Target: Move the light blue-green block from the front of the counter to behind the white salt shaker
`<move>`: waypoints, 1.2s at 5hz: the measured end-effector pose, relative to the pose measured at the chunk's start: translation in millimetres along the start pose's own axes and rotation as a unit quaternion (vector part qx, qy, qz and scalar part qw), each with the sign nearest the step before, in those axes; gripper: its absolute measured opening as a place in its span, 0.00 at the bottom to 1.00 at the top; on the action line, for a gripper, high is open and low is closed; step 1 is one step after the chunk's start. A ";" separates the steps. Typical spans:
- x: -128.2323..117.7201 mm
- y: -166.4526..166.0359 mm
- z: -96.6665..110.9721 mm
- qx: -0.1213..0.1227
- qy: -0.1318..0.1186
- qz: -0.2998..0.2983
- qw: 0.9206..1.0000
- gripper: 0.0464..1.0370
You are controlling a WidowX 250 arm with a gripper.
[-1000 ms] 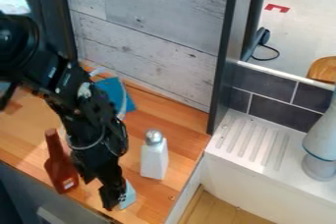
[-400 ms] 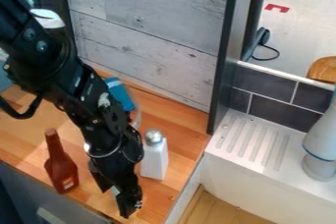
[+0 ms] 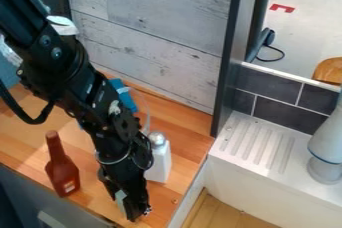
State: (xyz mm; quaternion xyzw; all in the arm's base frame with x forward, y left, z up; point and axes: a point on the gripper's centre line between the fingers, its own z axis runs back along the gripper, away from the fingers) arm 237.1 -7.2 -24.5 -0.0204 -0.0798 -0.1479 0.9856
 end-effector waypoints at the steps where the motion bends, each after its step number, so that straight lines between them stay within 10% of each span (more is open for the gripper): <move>1: 2.0 0.9 -0.3 0.006 -0.008 0.020 1.000 0.50; 3: 3.7 -16.0 16.3 -0.010 -0.034 0.056 0.998 0.50; 6: 54.9 -41.0 124.5 -0.021 -0.102 0.031 0.994 0.50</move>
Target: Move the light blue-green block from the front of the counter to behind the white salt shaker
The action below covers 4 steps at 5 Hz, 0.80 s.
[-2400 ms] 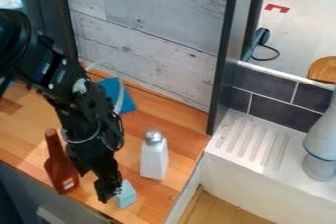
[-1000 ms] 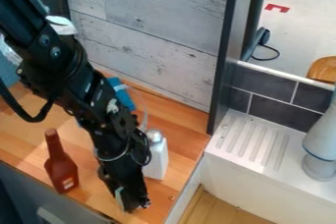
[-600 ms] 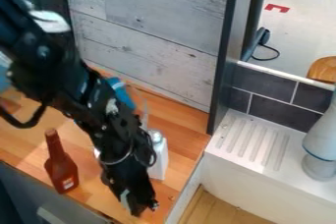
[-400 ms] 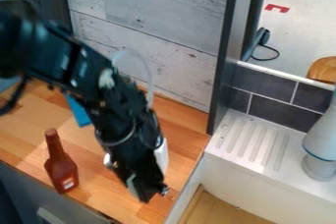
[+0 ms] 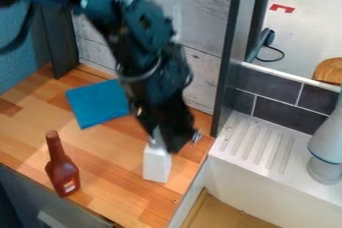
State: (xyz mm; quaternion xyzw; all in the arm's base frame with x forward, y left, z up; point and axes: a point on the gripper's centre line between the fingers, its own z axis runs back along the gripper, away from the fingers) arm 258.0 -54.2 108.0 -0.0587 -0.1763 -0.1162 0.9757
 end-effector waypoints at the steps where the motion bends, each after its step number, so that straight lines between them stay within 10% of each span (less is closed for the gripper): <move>1: 31.6 7.2 0.5 0.006 0.002 -0.019 1.000 0.50; 4: 48.7 84.4 -43.3 0.029 0.019 0.030 0.999 0.50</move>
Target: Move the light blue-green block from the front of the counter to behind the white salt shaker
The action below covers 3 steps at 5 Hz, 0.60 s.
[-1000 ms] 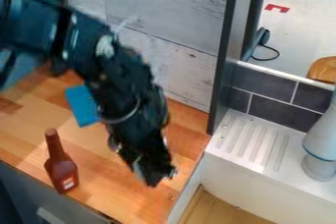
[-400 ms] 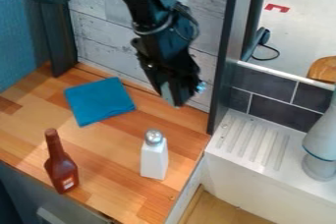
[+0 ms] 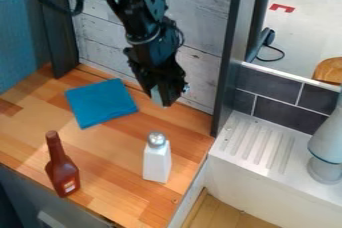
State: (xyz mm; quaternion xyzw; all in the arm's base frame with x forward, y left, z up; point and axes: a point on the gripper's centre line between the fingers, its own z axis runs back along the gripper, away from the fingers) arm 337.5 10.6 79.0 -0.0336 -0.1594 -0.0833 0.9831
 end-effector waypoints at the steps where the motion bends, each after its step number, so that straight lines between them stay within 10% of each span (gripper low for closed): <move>1: -0.5 7.3 -21.7 0.009 0.007 -0.005 1.000 0.50; 3: 3.2 24.5 -63.4 0.020 0.012 0.002 1.000 0.50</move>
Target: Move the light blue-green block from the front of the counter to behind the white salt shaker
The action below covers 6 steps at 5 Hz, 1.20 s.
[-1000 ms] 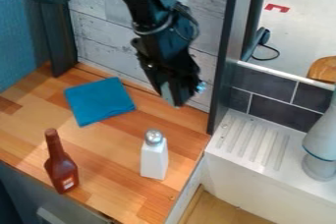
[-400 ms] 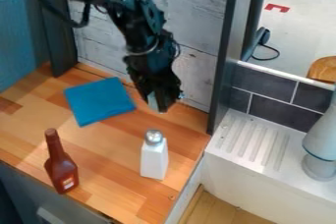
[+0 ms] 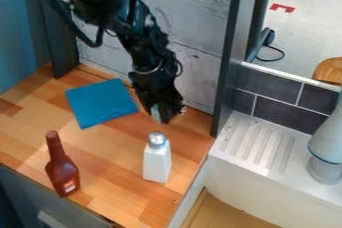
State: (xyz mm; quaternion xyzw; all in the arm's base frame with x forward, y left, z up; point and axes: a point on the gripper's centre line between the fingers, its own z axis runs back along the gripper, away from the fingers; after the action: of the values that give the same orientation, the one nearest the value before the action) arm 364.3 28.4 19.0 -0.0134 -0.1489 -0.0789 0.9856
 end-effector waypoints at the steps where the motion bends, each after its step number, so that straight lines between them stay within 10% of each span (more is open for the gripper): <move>1: 0.5 4.9 -24.9 0.004 0.015 0.002 1.000 0.50; 3: 8.6 15.6 -46.2 0.012 0.019 0.004 1.000 0.58; 4: 4.2 15.0 -48.2 0.009 0.033 0.001 0.999 0.89; 6: 7.0 7.5 -12.0 0.001 0.007 0.000 1.000 0.96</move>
State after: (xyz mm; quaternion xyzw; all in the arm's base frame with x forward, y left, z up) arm 375.6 34.1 9.6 -0.0119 -0.1419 -0.0784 0.9867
